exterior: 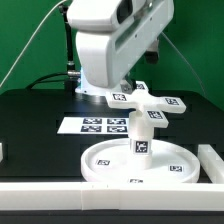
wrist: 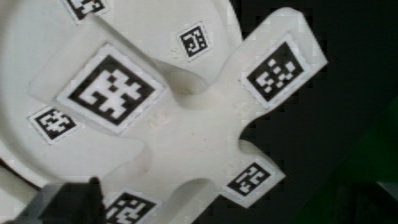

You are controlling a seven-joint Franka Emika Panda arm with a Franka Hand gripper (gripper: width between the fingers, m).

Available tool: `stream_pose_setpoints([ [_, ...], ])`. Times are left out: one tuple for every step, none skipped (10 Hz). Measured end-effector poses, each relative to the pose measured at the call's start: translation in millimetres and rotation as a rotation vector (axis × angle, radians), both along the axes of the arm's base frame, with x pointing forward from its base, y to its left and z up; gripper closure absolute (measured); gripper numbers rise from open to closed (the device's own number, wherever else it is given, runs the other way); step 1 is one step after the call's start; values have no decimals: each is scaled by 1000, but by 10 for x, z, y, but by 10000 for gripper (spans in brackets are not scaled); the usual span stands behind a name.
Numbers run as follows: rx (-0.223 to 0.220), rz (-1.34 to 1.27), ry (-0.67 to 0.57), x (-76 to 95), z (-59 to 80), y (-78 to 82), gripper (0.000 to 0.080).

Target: Assemble round table

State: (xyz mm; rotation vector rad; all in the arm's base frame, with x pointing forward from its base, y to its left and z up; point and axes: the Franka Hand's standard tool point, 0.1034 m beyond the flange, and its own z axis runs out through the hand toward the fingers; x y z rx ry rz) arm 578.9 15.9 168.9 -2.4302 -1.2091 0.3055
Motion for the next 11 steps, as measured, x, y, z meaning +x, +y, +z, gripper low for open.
stream_pose_setpoints([
  [-8, -3, 4, -1, 24, -9, 151],
  [-9, -4, 4, -1, 6, -11, 151],
  [-8, -4, 5, -3, 0, -11, 151],
  [-10, -8, 6, -3, -2, -11, 151],
  [-16, -23, 8, 1, -13, -32, 151],
  [-35, -69, 11, 16, -1, -114, 151],
  [-78, -169, 20, 18, 98, -168, 151],
  [-144, -329, 58, -8, 175, -159, 151],
  [-191, -444, 88, -42, 225, -133, 151],
  [-223, -517, 105, -76, 271, -87, 151],
  [-239, -561, 120, -80, 265, -78, 151],
])
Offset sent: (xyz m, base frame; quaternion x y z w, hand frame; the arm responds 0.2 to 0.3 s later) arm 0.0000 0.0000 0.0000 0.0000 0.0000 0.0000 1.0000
